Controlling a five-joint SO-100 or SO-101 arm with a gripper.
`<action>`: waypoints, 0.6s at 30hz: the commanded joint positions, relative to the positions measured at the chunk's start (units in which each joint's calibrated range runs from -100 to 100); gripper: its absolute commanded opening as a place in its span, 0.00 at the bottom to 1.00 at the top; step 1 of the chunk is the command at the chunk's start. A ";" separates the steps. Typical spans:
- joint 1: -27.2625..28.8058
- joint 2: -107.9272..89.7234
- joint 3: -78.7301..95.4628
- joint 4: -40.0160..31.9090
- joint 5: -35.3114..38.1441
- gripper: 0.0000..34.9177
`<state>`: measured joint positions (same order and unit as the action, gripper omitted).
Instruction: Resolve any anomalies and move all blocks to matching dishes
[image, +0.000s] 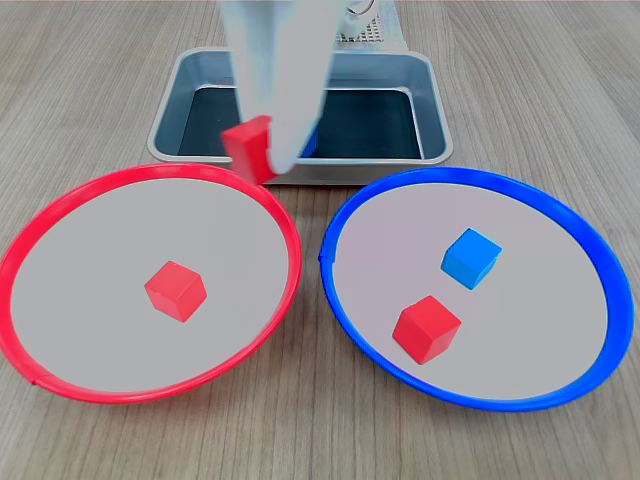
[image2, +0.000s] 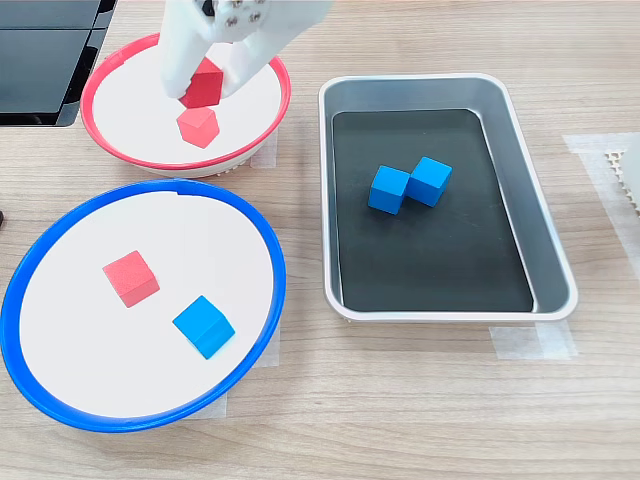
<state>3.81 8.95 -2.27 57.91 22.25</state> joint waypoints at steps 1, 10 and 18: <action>7.54 0.22 2.22 -4.05 3.42 0.00; 13.18 10.88 -1.15 -7.77 6.30 0.22; 11.77 4.05 -2.69 -0.75 4.84 0.40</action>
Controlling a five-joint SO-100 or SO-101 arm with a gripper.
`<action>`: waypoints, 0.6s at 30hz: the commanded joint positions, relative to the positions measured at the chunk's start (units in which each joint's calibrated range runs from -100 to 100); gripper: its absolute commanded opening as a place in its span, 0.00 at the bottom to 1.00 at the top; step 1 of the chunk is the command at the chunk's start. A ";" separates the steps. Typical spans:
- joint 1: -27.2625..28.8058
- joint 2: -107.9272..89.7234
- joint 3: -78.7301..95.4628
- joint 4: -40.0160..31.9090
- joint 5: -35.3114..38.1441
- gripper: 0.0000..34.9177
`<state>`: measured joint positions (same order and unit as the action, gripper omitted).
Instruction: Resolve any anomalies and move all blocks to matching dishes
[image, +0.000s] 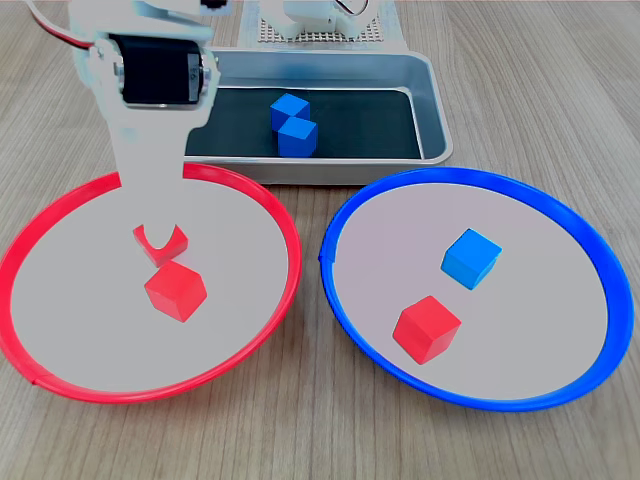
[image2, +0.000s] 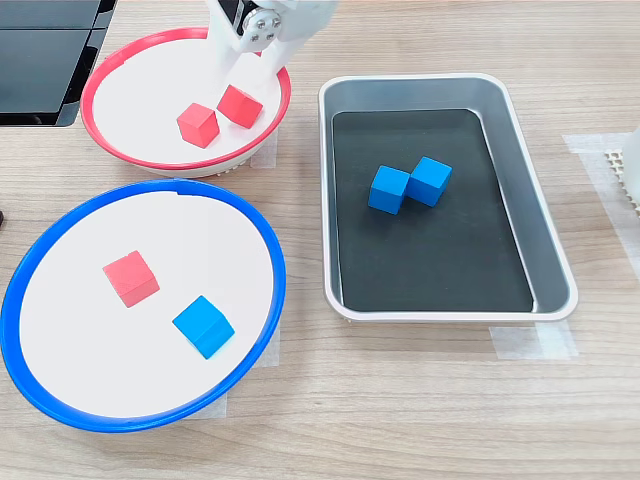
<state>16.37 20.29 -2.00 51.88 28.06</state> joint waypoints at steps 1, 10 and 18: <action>-1.08 -8.73 -3.15 7.18 -1.17 0.40; -4.56 -26.22 6.14 26.58 2.20 0.46; -8.70 -32.19 32.99 10.90 8.84 0.59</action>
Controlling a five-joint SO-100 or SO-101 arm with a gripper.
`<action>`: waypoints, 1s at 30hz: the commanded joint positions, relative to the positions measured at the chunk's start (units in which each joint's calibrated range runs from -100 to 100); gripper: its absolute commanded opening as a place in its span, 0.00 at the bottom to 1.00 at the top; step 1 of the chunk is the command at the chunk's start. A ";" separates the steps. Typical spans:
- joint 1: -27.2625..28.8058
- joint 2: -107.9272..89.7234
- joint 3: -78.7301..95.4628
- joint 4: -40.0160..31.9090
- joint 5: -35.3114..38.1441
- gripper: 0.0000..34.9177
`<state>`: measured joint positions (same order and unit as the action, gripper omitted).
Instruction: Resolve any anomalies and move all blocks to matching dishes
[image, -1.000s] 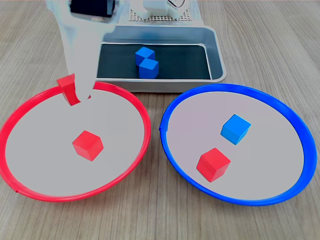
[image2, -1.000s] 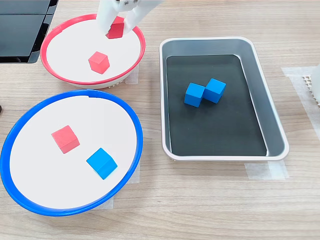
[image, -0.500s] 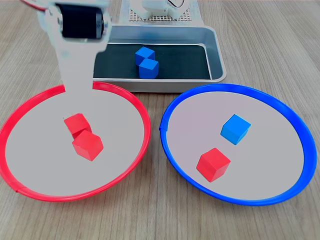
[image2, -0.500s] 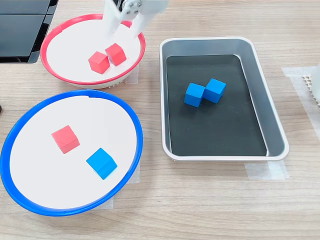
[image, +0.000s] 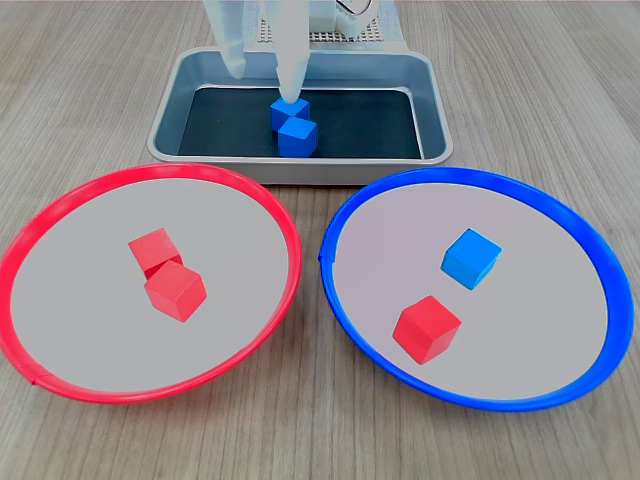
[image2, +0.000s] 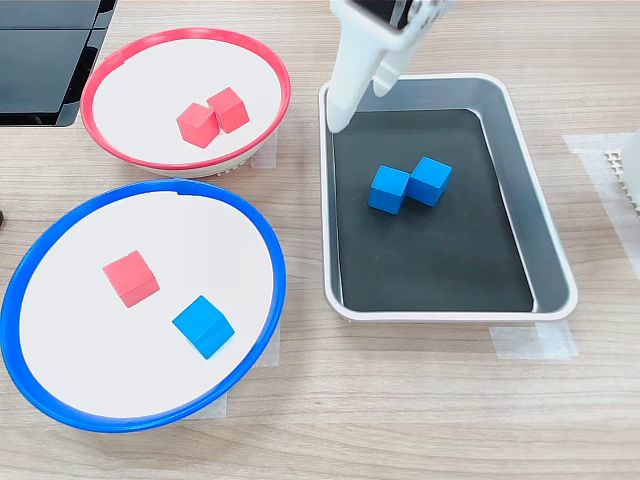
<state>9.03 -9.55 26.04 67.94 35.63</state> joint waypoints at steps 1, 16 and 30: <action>-2.30 -2.35 8.14 -7.48 2.15 0.59; -7.38 1.23 16.97 -14.42 3.57 0.36; -17.92 -1.50 -8.52 2.75 -6.89 0.00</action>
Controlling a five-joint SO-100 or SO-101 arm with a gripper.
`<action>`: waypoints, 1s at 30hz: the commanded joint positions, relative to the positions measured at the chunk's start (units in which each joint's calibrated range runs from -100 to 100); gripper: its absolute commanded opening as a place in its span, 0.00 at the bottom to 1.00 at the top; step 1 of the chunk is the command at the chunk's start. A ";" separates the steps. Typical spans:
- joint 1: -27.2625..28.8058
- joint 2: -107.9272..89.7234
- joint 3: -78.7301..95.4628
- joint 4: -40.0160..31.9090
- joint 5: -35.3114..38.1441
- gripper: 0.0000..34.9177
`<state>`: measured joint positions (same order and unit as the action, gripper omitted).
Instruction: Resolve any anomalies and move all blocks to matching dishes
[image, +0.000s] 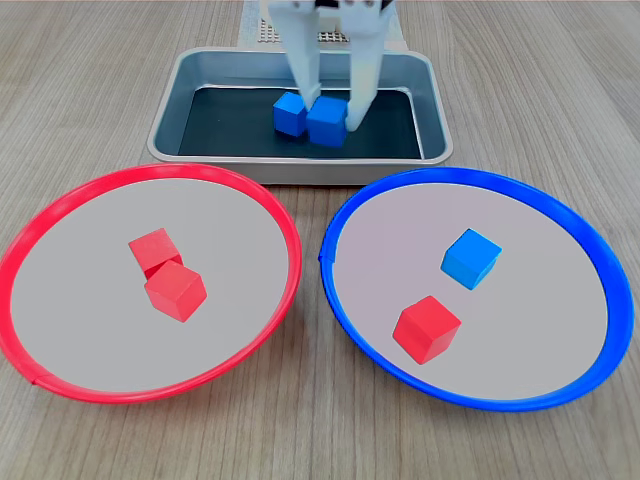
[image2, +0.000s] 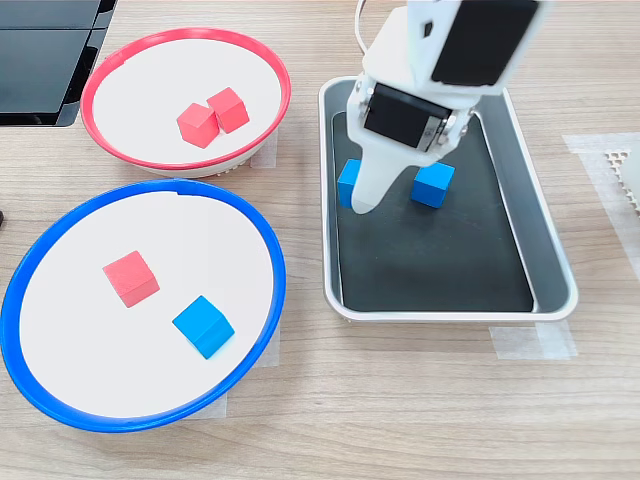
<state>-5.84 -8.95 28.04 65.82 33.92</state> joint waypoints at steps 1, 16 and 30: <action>-4.75 -1.16 -14.70 5.62 -7.42 0.00; -11.90 31.60 -40.01 -18.24 -17.48 0.01; -12.47 40.98 -49.66 -14.77 -17.68 0.37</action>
<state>-18.23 33.50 -19.33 49.27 16.09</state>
